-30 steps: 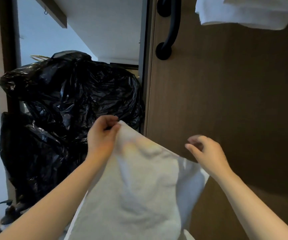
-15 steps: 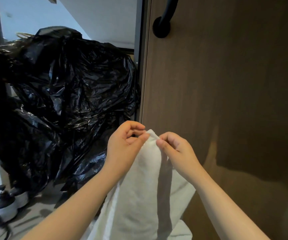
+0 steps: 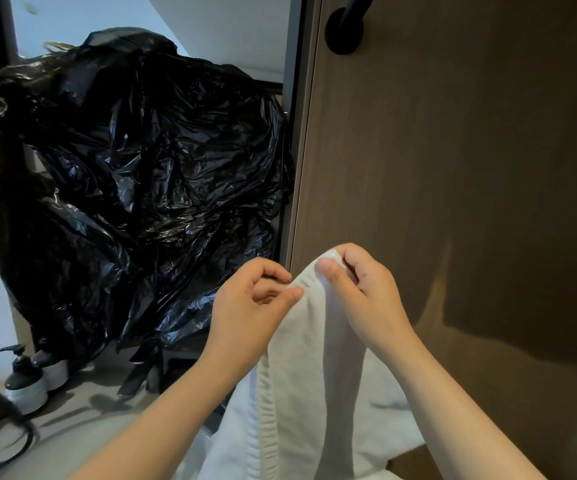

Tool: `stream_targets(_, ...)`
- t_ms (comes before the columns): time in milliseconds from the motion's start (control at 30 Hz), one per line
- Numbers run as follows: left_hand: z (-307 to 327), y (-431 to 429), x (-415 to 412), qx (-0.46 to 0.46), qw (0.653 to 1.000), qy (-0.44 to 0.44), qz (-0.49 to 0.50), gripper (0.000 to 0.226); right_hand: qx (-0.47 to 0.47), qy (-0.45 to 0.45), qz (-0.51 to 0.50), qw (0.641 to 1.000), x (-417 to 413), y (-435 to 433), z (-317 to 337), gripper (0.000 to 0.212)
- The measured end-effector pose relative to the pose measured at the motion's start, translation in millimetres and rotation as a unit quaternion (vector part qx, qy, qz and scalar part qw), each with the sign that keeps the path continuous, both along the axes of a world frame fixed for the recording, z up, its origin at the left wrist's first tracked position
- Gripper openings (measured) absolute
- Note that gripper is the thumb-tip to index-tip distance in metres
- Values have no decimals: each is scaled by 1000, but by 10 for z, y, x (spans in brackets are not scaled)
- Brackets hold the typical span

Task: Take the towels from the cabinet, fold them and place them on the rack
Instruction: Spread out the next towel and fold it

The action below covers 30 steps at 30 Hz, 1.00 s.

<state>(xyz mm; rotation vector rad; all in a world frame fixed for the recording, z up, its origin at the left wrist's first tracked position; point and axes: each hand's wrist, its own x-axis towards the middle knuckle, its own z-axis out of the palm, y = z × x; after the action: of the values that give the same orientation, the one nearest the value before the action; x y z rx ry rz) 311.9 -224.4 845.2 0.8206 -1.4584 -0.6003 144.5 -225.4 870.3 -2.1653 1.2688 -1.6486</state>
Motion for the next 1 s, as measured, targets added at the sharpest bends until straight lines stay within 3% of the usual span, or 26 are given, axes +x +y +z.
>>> stream_targets(267, 0, 32, 80, -20, 994, -80, -72, 23, -45, -14, -65, 997, -43, -29, 182, 20)
stream_targets(767, -194, -11, 266, -87, 982, -163, -24, 33, -100, -16, -106, 989, -47, 74, 584, 21)
stream_targets(1000, -308, -61, 340, -108, 972, -208, 6, 6, -116, -9, -107, 987, -42, 180, 682, 22)
